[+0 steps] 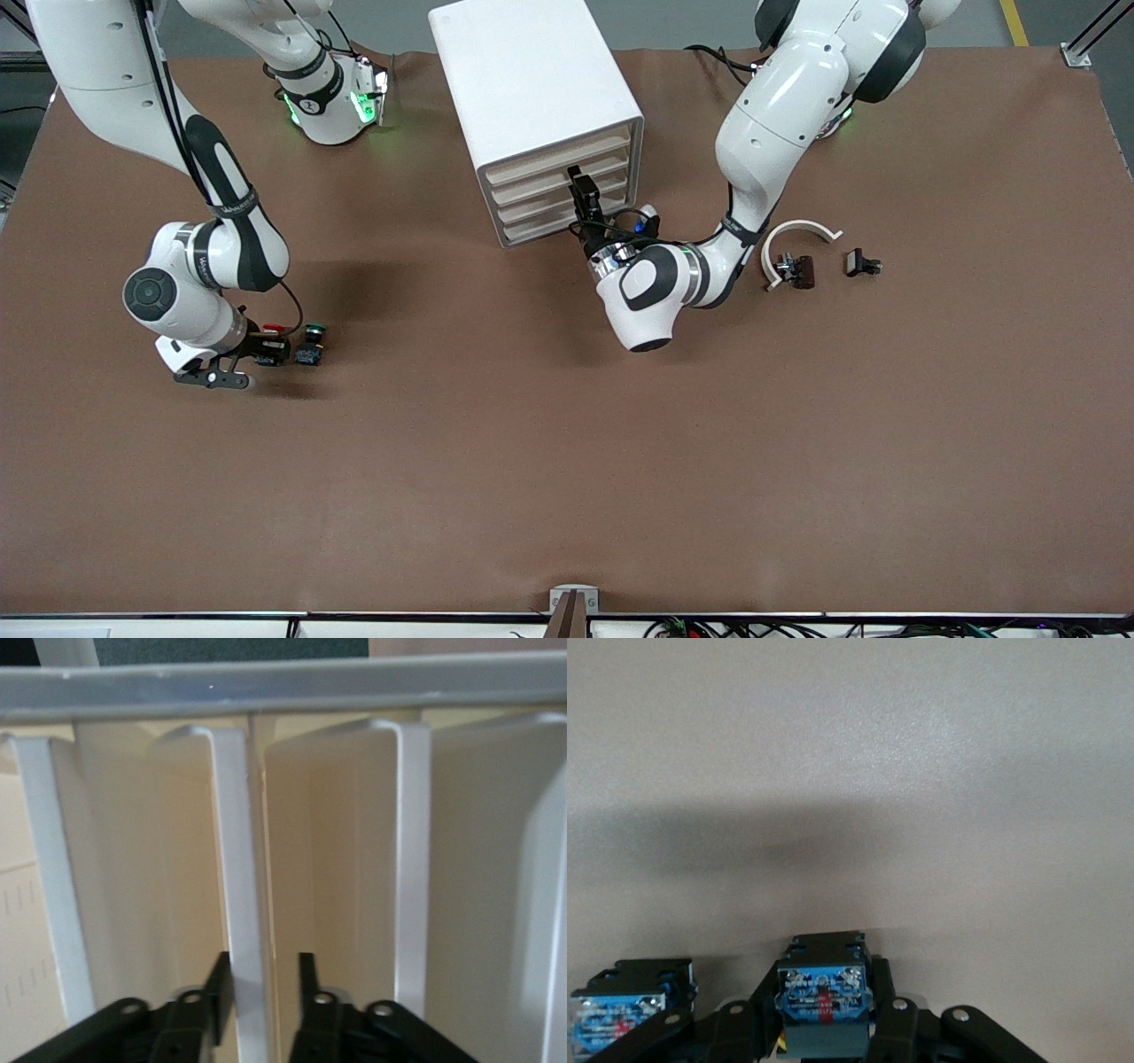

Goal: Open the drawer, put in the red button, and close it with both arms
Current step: 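Pull the drawer open with the left gripper while the right gripper lifts the button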

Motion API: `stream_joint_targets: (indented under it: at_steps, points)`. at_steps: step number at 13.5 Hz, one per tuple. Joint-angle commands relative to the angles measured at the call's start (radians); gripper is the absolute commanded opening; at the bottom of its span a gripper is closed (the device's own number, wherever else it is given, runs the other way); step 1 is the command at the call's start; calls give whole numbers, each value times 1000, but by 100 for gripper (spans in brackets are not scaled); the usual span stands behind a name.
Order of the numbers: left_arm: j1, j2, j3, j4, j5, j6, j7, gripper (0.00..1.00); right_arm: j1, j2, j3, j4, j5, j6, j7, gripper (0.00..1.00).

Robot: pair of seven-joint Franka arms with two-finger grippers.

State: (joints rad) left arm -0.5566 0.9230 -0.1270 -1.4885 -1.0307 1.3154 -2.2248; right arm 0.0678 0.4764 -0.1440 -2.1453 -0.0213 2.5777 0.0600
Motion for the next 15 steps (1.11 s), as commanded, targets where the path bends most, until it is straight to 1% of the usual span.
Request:
stream_joint_targets:
  at_steps: [1, 4, 5, 7, 9, 10, 12, 14, 15]
  points:
    - [0, 20, 3, 19, -32, -8, -26, 0, 6, 14, -3, 18, -2, -4, 23, 21]
    - [7, 20, 10, 19, -32, 2, -45, 0, 4, 5, -3, 33, -3, -23, 14, 21]
    - [12, 20, 10, 21, -32, 16, -64, 0, 4, -4, -3, 50, -3, -72, 6, 21]
    - [17, 19, 30, 22, -34, 44, -88, 0, 6, -36, -3, 109, -3, -237, 4, 22]
    - [18, 19, 62, 33, -35, 47, -98, 0, 23, -48, -3, 230, -3, -504, 12, 22]
    - [18, 19, 81, 37, -37, 48, -101, 0, 27, -50, -3, 286, -3, -602, 18, 22]
    - [20, 16, 116, 47, -37, 48, -101, 0, 46, -90, -2, 338, -3, -733, 29, 22]
    - [46, 17, 124, 71, -37, 48, -101, 0, 107, -151, -2, 363, -3, -844, 159, 22]
    - [65, 14, 124, 77, -37, 48, -101, 0, 143, -166, -2, 386, -5, -902, 232, 22]
